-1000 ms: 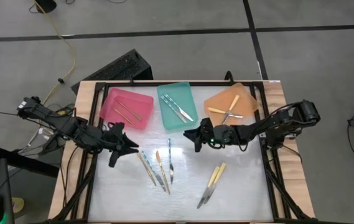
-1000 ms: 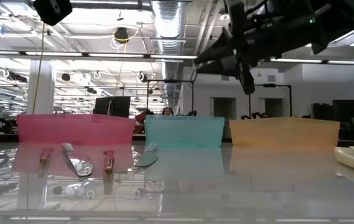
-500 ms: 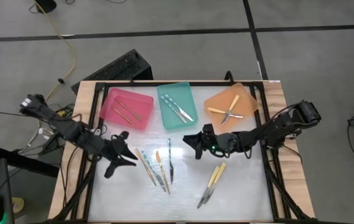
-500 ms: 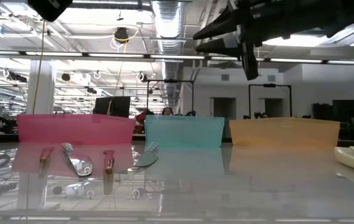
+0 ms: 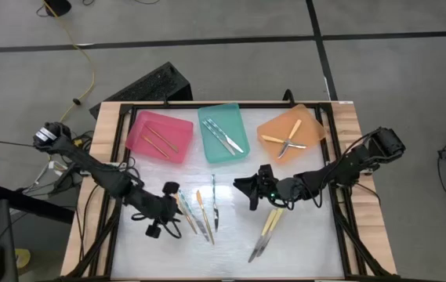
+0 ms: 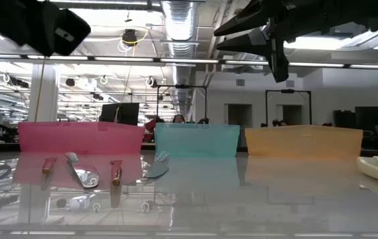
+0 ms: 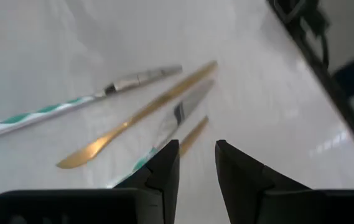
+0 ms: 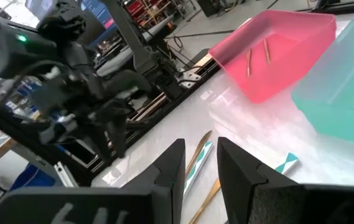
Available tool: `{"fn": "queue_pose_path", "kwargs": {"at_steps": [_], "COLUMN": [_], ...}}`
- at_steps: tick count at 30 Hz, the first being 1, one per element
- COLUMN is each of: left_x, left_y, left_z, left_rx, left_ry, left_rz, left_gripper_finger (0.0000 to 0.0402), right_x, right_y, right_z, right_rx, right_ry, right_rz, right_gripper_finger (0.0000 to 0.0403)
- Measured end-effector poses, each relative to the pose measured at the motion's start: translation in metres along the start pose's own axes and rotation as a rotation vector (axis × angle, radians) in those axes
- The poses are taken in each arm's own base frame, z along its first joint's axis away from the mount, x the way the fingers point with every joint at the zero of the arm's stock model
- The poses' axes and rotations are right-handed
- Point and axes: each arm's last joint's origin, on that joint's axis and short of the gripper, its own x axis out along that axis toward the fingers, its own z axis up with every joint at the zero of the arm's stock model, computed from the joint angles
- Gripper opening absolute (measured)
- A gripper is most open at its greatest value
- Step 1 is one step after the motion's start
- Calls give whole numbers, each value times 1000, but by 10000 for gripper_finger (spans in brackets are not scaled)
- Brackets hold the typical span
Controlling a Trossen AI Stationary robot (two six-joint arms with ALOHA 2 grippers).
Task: Sort silverware by color (type)
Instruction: Put the gold knife into the red bin
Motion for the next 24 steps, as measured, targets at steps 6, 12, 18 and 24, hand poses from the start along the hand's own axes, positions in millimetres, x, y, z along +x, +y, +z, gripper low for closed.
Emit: {"fn": "queue_pose_path", "kwargs": {"at_steps": [6, 12, 18, 24], "left_x": [19, 25, 37, 54], "left_y": [10, 28, 38, 42], "left_z": [2, 2, -18, -38], "left_rx": [63, 129, 214, 214], "left_ry": [42, 57, 142, 205], "left_rz": [-111, -145, -134, -83], "left_gripper_finger": [89, 89, 89, 89], "right_x": [-1, -1, -1, 1], "right_y": [1, 0, -2, -4], "right_z": [-2, -2, -3, -3], "right_rx": [-7, 23, 12, 24], "right_ry": [11, 14, 16, 16], "right_rz": [-1, -6, -26, -43], "right_gripper_finger": [102, 102, 102, 102]}}
